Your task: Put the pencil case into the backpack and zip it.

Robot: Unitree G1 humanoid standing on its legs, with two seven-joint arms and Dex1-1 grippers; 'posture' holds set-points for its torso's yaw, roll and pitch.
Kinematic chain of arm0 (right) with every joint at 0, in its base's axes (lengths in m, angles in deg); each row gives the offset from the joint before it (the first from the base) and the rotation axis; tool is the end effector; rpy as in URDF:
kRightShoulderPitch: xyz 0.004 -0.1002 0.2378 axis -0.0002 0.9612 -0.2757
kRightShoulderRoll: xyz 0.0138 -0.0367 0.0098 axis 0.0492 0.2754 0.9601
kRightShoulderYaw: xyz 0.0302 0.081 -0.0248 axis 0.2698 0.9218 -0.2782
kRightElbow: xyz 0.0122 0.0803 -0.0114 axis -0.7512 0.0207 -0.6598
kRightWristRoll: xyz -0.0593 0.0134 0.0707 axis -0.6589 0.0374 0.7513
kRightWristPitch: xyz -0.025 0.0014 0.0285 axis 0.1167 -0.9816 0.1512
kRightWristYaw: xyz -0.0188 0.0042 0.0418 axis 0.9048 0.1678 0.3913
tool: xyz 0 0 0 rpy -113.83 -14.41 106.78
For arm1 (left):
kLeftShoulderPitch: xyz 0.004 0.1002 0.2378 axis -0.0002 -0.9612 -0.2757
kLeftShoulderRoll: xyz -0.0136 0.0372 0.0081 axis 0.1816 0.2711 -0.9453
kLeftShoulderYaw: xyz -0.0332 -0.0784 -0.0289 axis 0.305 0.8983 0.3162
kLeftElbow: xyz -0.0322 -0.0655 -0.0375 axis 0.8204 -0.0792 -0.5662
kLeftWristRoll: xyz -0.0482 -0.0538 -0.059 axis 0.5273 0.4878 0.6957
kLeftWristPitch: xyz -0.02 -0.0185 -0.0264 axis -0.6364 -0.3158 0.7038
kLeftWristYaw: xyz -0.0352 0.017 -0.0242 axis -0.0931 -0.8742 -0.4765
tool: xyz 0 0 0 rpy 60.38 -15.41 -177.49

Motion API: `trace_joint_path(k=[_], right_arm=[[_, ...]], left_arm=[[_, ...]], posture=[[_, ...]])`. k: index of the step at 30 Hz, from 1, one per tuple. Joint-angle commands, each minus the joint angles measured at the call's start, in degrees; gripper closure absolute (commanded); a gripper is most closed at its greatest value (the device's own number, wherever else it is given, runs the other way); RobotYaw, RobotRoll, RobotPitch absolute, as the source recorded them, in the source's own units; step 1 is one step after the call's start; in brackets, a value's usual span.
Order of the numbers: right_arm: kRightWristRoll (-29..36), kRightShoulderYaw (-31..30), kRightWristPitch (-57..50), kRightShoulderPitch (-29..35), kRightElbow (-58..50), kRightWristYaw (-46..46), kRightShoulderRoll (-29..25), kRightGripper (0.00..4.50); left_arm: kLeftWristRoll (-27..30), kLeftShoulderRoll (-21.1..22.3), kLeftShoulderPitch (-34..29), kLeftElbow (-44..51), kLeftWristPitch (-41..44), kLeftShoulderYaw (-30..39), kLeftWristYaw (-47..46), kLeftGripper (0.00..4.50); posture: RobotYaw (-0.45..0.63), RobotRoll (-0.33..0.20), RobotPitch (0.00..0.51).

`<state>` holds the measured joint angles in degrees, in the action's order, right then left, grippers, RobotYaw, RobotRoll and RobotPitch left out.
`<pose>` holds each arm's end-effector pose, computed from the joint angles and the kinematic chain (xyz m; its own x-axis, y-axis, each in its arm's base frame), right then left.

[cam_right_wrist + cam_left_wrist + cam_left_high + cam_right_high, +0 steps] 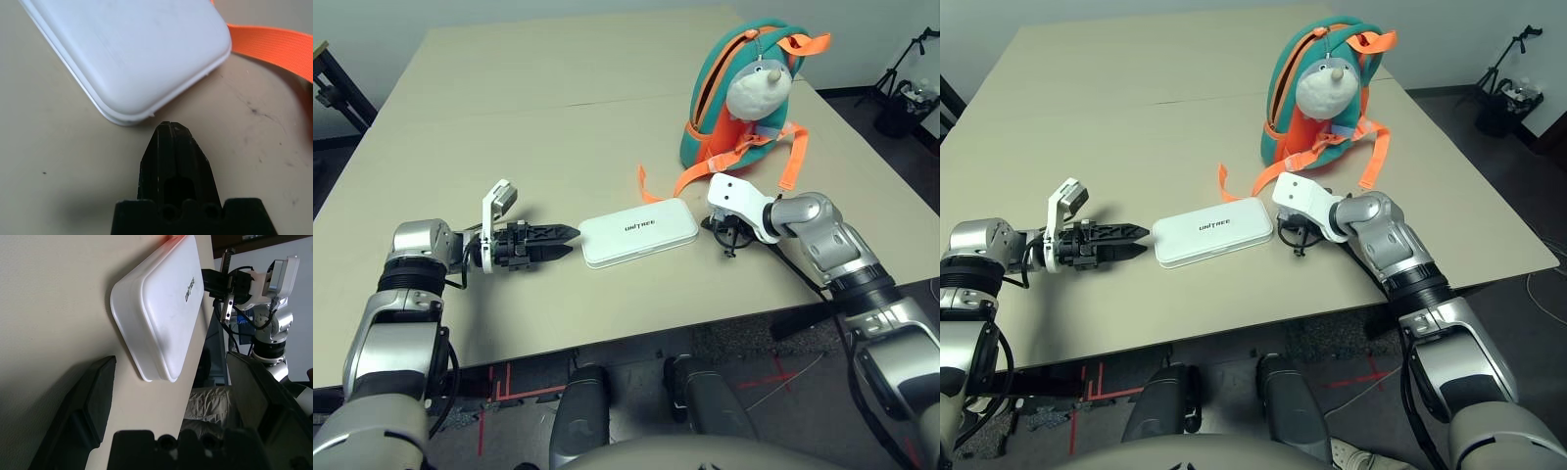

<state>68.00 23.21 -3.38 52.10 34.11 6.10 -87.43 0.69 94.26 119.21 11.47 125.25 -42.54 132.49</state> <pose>0.2898 -0.1754 0.1453 0.4557 0.6206 -0.6381 -0.8898 0.2993 -0.3444 0.2638 0.2851 0.1072 0.3114 -0.9031 -0.2956 0.2598 0.3802 -0.8877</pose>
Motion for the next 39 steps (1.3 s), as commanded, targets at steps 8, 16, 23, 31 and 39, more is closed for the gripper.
trace_joint_path(k=[8, 16, 23, 31, 39], right_arm=[[0.74, -5.96, -3.79, 0.38, -5.42, -2.19, 4.31, 4.47], [0.52, -7.11, -4.32, -0.11, -6.23, -2.81, 5.39, 4.47], [0.56, -7.81, -3.97, -0.43, -6.35, -3.39, 6.63, 4.47], [0.64, -7.68, -2.61, -0.28, -5.05, -2.94, 8.33, 4.47], [0.25, -6.67, -1.09, -0.23, -3.21, -2.55, 6.36, 4.47]], left_arm=[[-1.77, -2.01, -0.24, -2.37, -0.89, -2.20, -2.33, 0.00], [-2.16, -2.44, 0.64, -3.41, -1.62, -2.57, -2.16, 0.00], [-2.60, -2.69, 1.35, -4.22, -2.03, -2.90, -1.80, 0.00], [-3.32, -2.93, 1.70, -4.76, -2.70, -3.11, -1.42, 0.00], [-3.31, -2.57, 1.21, -3.94, -5.37, -3.44, 0.02, 0.00]], posture=[[-0.11, 0.000, 0.117], [-0.11, 0.000, 0.116], [-0.12, 0.000, 0.116], [-0.11, 0.000, 0.112], [-0.11, 0.000, 0.109]])
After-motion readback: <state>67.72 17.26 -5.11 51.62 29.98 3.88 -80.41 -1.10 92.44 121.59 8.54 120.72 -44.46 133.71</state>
